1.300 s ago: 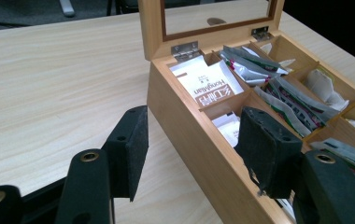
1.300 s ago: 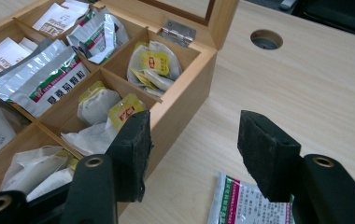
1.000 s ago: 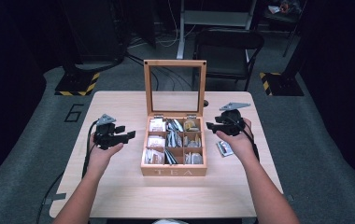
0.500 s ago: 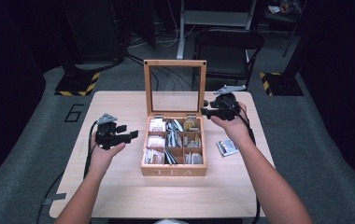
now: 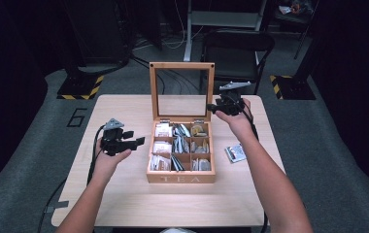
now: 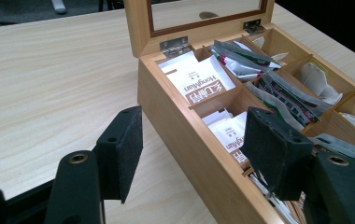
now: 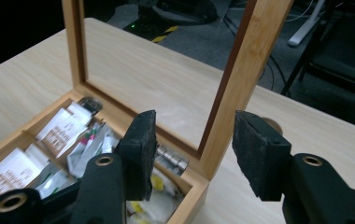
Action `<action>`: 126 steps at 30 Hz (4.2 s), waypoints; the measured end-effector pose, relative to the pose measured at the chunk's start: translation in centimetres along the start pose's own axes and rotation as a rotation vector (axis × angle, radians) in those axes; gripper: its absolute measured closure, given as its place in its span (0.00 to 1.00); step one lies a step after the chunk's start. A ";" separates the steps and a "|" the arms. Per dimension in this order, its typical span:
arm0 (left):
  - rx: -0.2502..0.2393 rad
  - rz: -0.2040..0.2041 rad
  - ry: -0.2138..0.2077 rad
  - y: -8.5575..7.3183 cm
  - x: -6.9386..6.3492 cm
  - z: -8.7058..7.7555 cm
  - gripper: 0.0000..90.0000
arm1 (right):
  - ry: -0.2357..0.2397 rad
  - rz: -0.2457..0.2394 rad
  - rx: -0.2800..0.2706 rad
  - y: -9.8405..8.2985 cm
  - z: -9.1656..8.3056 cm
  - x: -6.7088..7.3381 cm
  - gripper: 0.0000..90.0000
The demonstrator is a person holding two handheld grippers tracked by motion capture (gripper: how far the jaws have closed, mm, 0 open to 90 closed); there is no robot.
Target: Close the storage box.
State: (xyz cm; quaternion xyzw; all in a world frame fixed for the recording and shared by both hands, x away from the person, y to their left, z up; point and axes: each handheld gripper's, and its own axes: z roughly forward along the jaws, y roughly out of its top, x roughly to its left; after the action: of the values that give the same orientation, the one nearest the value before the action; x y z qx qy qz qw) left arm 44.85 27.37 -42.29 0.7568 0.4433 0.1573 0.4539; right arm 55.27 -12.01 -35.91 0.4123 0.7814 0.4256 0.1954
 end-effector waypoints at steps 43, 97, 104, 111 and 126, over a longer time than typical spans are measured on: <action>0.029 -0.021 0.023 -0.9 1.2 0.3 0.50 | -0.045 0.036 0.027 0.1 6.0 -2.5 0.68; -0.086 0.092 0.046 10.6 1.6 4.9 0.57 | -0.042 -0.032 -0.012 -1.1 3.0 -0.7 0.72; -0.093 0.094 0.043 11.8 1.6 5.4 0.58 | -0.047 -0.049 -0.019 -1.2 3.0 -0.6 0.72; -0.118 0.096 0.026 12.4 1.8 5.7 0.66 | -0.042 -0.044 -0.017 -1.3 2.9 -0.6 0.72; -0.087 0.083 0.023 12.4 1.9 5.8 0.70 | -0.013 -0.029 -0.035 -1.0 2.5 -0.7 0.66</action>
State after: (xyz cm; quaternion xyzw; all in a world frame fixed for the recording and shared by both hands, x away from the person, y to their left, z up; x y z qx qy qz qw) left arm 56.17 23.36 -35.43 0.7523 0.4093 0.2036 0.4744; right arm 56.84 -11.63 -38.20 0.4003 0.7783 0.4338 0.2140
